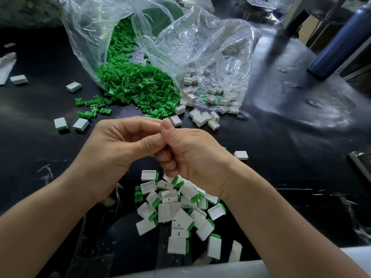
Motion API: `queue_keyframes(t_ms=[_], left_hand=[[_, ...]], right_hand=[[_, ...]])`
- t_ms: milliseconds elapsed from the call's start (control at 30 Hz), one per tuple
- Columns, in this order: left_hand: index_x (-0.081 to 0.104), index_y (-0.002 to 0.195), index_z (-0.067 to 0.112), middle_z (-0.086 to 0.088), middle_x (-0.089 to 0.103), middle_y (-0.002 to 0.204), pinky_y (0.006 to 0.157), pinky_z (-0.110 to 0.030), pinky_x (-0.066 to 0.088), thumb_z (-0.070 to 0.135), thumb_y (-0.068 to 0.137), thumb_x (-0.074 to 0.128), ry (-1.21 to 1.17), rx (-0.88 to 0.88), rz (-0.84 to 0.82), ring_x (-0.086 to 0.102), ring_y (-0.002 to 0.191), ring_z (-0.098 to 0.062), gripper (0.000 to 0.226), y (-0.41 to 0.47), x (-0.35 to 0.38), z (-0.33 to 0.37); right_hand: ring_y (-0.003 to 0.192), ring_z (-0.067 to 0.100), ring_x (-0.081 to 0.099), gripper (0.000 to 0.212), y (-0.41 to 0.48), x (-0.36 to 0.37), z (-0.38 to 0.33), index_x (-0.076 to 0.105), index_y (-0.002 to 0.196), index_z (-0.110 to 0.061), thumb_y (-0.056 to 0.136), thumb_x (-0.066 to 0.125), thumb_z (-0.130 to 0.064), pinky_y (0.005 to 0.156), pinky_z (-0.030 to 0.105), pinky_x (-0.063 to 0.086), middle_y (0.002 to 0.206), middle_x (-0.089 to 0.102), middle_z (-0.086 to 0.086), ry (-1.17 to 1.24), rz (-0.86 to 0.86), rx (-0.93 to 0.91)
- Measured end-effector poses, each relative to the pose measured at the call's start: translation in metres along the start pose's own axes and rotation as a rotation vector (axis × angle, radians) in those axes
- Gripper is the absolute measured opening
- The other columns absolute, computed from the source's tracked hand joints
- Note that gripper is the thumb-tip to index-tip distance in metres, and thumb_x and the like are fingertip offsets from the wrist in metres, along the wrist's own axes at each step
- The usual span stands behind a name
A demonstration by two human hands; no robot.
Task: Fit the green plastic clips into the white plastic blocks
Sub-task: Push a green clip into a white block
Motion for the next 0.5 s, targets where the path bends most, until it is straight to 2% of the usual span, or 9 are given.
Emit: queue_keyframes(t_ms=[133, 233, 333, 433, 500], left_hand=[[0.073, 0.078, 0.005, -0.015, 0.061, 0.057, 0.050, -0.032, 0.053, 0.017, 0.064, 0.066, -0.035, -0.013, -0.020, 0.059, 0.050, -0.027, 0.020, -0.001, 0.001, 0.003], [0.075, 0.077, 0.009, -0.013, 0.064, 0.058, 0.051, -0.025, 0.052, 0.019, 0.060, 0.066, -0.053, -0.020, 0.013, 0.061, 0.050, -0.022, 0.021, -0.001, 0.003, 0.004], [0.074, 0.079, 0.006, -0.012, 0.068, 0.062, 0.054, -0.024, 0.053, 0.011, 0.062, 0.061, -0.084, -0.050, 0.016, 0.064, 0.053, -0.020, 0.022, 0.000, 0.002, 0.005], [0.073, 0.083, 0.005, -0.013, 0.070, 0.067, 0.059, -0.023, 0.055, 0.005, 0.056, 0.069, -0.083, -0.085, 0.029, 0.067, 0.058, -0.019, 0.028, 0.001, -0.001, 0.004], [0.073, 0.085, 0.005, -0.014, 0.071, 0.068, 0.060, -0.022, 0.055, 0.006, 0.062, 0.061, -0.091, -0.091, 0.040, 0.068, 0.059, -0.020, 0.026, 0.001, -0.002, 0.003]], right_hand=[[0.052, 0.010, 0.036, 0.043, 0.000, -0.001, -0.002, 0.047, 0.070, -0.010, 0.097, 0.031, -0.039, 0.050, 0.021, 0.030, 0.060, 0.041, 0.001, -0.022, -0.046, 0.002], [0.051, 0.009, 0.038, 0.039, 0.000, -0.004, -0.004, 0.047, 0.072, -0.011, 0.097, 0.030, -0.036, 0.050, 0.020, 0.030, 0.060, 0.044, 0.000, 0.007, -0.070, 0.028], [0.051, 0.007, 0.038, 0.033, 0.001, -0.007, -0.004, 0.048, 0.076, -0.012, 0.097, 0.034, -0.035, 0.049, 0.019, 0.030, 0.059, 0.044, -0.002, 0.003, -0.052, 0.021], [0.052, 0.007, 0.038, 0.033, 0.002, -0.010, -0.003, 0.051, 0.079, -0.013, 0.095, 0.037, -0.038, 0.050, 0.018, 0.030, 0.058, 0.044, -0.004, -0.028, -0.042, 0.008], [0.052, 0.006, 0.038, 0.033, 0.002, -0.011, -0.003, 0.052, 0.078, -0.014, 0.095, 0.038, -0.038, 0.051, 0.018, 0.029, 0.057, 0.044, -0.005, -0.053, -0.035, -0.004]])
Point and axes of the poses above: each hand's wrist, its own y-axis towards the middle knuckle, its own x-axis out of the palm, z = x × y, the point moved 1 cm from there along y, towards the middle knuckle
